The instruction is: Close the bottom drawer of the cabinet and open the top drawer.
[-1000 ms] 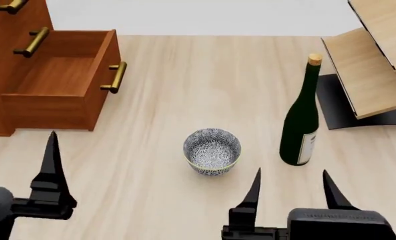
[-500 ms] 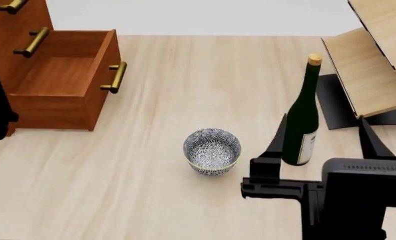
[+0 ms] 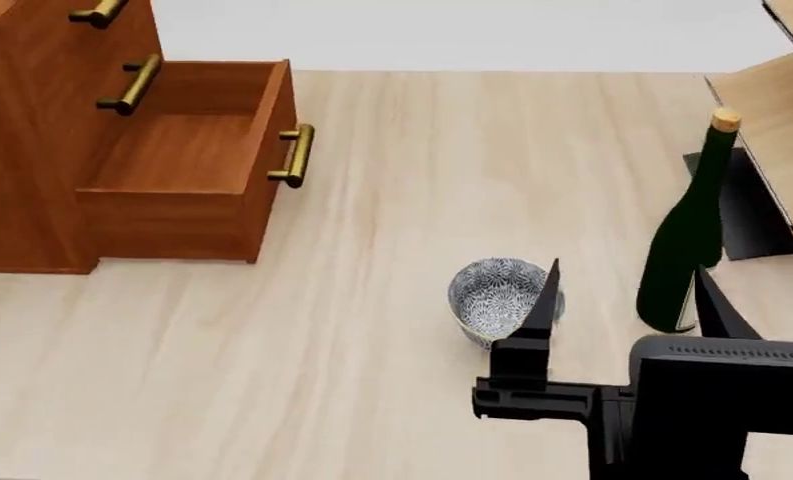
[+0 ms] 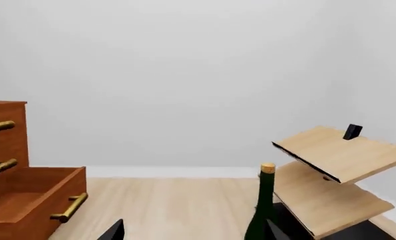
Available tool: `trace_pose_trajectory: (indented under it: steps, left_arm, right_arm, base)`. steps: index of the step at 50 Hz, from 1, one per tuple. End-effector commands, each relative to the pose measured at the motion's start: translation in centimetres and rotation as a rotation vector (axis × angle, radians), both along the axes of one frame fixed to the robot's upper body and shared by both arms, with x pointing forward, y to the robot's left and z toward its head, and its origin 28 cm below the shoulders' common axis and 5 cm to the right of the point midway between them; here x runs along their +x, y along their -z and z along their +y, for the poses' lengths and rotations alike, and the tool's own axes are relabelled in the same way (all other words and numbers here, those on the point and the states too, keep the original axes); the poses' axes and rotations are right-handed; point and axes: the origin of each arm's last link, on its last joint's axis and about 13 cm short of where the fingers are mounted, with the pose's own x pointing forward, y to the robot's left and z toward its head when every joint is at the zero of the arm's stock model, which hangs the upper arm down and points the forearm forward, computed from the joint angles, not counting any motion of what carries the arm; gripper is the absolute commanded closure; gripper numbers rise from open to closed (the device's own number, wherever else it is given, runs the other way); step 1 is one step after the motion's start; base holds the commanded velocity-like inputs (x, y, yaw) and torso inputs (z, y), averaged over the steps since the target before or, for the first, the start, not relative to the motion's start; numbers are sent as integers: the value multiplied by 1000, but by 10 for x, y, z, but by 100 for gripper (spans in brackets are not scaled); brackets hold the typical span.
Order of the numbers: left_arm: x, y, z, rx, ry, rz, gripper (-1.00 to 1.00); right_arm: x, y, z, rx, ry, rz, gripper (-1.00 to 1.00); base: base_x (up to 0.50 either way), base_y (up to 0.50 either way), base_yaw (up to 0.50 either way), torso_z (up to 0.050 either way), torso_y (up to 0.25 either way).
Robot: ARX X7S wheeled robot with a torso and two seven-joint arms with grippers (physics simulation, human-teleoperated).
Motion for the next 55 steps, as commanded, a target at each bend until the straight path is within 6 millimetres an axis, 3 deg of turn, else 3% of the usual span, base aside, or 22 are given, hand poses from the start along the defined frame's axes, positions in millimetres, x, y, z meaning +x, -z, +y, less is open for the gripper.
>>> trace_pose_trajectory:
  steps: [1,46,55]
  left_arm:
    - [0,-1,-1,0,0,-8,-100]
    - [0,-5,-1,0,0,-35,-100]
    - [-1,-5,-1,-1,4,-35,-100]
  right_arm:
    - [1,4,0,8,-6,17,-100]
    - [3,9,1,17,-25,30,-100]
    - [2,11,2,30,-41,33,-100]
  base:
    - [0,500,0,0,0]
    - [0,499,0,0,0]
    - [0,25,0,0,0]
